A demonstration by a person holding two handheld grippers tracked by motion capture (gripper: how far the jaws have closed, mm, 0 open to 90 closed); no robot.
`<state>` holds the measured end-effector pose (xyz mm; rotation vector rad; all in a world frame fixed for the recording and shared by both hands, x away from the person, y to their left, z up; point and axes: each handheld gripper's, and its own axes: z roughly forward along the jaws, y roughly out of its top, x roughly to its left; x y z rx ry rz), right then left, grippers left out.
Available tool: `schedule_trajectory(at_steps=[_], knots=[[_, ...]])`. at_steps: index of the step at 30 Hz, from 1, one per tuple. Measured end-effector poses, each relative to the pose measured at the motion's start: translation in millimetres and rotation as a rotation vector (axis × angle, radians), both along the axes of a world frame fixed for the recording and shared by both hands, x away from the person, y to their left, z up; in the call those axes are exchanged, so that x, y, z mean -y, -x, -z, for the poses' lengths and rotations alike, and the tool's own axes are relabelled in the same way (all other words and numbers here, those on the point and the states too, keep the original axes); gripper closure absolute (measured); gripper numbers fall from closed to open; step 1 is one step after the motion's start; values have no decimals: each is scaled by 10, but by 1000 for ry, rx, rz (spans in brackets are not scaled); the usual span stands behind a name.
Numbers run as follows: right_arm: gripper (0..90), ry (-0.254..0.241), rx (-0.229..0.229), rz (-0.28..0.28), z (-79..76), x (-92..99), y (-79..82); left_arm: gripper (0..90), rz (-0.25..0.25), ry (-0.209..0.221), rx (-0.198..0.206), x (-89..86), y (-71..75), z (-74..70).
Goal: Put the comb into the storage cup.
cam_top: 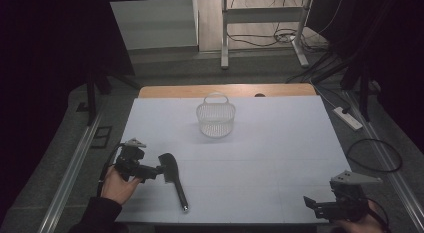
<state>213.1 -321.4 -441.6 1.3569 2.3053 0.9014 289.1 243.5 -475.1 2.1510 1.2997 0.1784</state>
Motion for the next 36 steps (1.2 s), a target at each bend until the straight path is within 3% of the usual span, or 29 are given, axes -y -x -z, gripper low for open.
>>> schedule_trajectory(at_steps=[22,25,30,31,32,33,34,35,36], knots=[[2,3,-2,-3,3,-3,-2,0,37,-38,-19,256,-302,35],[3,3,-2,-3,3,-2,-1,1,37,-66,-28,286,-326,55],[5,4,-3,-5,3,-5,-1,199,17,-106,-26,268,-320,74],[5,5,-3,-5,3,-6,-1,252,8,-114,-25,256,-317,78],[6,6,-2,-6,3,-6,-1,375,0,-120,-26,242,-316,82],[6,6,-2,-6,4,-6,-1,375,-13,-121,-29,229,-316,89],[8,7,-2,-6,3,-7,-1,443,-17,-117,-36,209,-316,94],[9,8,-3,-6,4,-8,-1,589,-19,-105,-41,188,-316,99],[9,8,-3,-6,4,-8,-1,589,-16,-89,-45,168,-317,106]])
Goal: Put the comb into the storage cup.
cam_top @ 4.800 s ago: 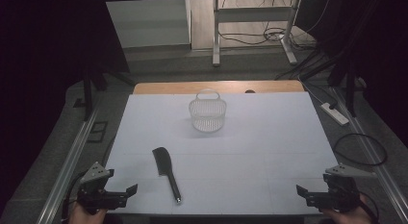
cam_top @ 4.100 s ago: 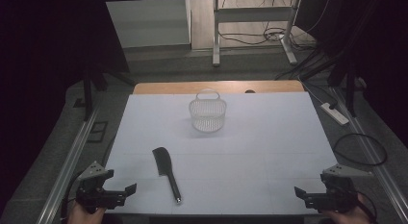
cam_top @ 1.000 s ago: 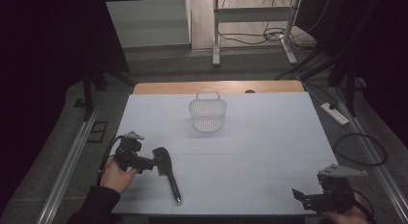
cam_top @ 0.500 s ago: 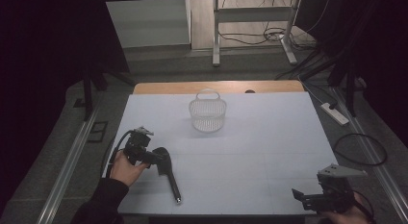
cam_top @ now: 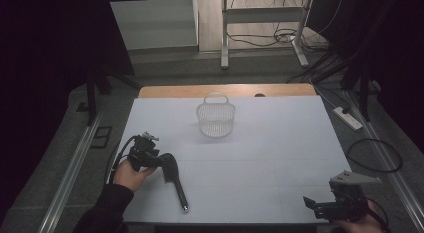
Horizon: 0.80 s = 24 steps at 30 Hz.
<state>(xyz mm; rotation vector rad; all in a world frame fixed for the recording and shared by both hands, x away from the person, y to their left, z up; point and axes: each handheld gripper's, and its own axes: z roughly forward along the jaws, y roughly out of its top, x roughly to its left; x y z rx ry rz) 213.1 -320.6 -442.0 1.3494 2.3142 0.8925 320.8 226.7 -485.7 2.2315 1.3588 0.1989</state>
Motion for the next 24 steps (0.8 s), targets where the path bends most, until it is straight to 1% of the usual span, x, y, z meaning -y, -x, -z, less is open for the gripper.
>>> schedule_trajectory(at_steps=[1,2,3,4,6,7,8,10,12,15,22,24], knots=[[9,1,0,0,0,-1,0,650,11,16,-8,-22,-2,13],[10,1,0,-1,0,-1,0,713,17,16,-12,-35,-2,21],[11,2,0,-2,0,-2,0,817,15,13,-18,-48,1,39],[11,2,0,-2,0,-2,0,817,18,11,-24,-57,1,52],[11,3,1,-5,-1,-4,2,887,19,-1,-38,-78,-1,83],[11,5,0,-7,0,-4,2,888,10,-13,-47,-87,-7,101],[11,6,1,-7,0,-5,2,888,9,-14,-54,-95,-12,113],[12,6,1,-7,0,-5,3,889,-3,-19,-79,-110,-22,150],[12,5,1,-7,0,-4,3,889,-8,-32,-104,-116,-34,192],[13,5,1,-7,0,-4,3,889,-7,-45,-127,-107,-46,230],[14,6,0,-6,0,-4,1,889,-17,-66,-154,-99,-58,278],[14,6,0,-7,1,-5,1,889,-16,-70,-156,-93,-65,290]])
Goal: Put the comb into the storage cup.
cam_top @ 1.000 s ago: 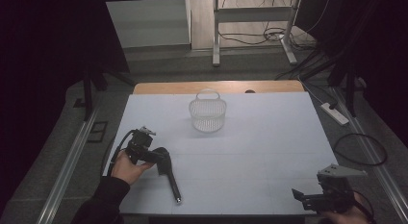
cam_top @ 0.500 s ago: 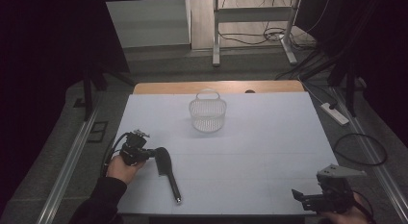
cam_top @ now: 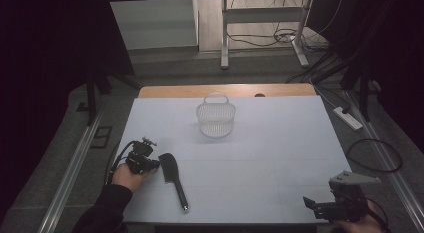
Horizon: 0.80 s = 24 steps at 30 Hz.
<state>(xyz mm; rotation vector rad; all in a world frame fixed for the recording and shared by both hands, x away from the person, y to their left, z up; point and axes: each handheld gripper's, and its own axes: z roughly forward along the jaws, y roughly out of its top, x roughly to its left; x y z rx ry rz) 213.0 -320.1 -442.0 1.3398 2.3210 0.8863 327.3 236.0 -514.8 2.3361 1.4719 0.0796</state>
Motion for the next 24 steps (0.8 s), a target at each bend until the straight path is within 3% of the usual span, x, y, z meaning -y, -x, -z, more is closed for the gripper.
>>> schedule_trajectory(at_steps=[21,24], knots=[[16,4,-6,0,5,-8,-11,889,-17,35,14,158,-149,29],[17,4,-7,2,5,-7,-11,889,-2,21,25,217,-177,25]])
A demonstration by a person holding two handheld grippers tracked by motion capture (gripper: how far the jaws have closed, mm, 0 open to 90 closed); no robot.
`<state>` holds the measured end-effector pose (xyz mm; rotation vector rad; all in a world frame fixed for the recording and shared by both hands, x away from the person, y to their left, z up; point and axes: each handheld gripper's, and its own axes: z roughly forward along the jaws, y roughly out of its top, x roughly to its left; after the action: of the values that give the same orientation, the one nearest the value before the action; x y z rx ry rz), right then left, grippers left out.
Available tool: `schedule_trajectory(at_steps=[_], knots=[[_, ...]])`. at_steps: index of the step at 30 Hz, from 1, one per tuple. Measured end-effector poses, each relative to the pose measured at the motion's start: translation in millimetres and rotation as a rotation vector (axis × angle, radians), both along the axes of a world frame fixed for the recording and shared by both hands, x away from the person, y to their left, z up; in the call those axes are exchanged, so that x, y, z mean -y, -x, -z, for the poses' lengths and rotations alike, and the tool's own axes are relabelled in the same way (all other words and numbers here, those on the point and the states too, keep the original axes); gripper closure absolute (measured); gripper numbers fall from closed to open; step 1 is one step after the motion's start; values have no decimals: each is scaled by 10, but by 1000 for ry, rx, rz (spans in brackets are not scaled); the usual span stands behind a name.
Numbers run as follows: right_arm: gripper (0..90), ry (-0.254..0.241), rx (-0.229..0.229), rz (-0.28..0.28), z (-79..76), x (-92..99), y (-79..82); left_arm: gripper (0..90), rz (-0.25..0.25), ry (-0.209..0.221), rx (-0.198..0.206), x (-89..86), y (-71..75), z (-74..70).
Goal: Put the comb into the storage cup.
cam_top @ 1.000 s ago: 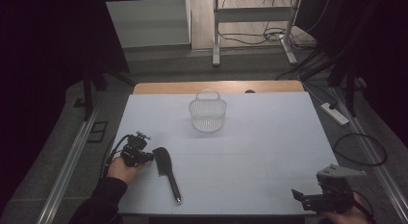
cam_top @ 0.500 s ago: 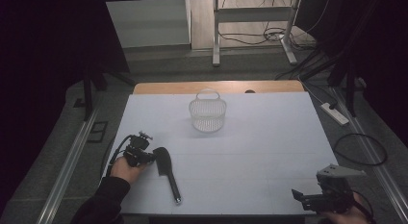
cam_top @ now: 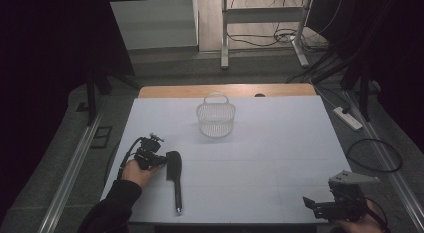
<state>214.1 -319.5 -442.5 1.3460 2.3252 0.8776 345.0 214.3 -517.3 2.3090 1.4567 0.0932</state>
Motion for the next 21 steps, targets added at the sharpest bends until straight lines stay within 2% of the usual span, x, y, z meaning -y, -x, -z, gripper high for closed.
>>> schedule_trajectory(at_steps=[7,21], knots=[[17,1,0,0,0,-1,0,889,25,-6,8,129,-59,-7],[17,-2,-1,2,1,2,-2,889,64,15,12,315,-172,-8]])
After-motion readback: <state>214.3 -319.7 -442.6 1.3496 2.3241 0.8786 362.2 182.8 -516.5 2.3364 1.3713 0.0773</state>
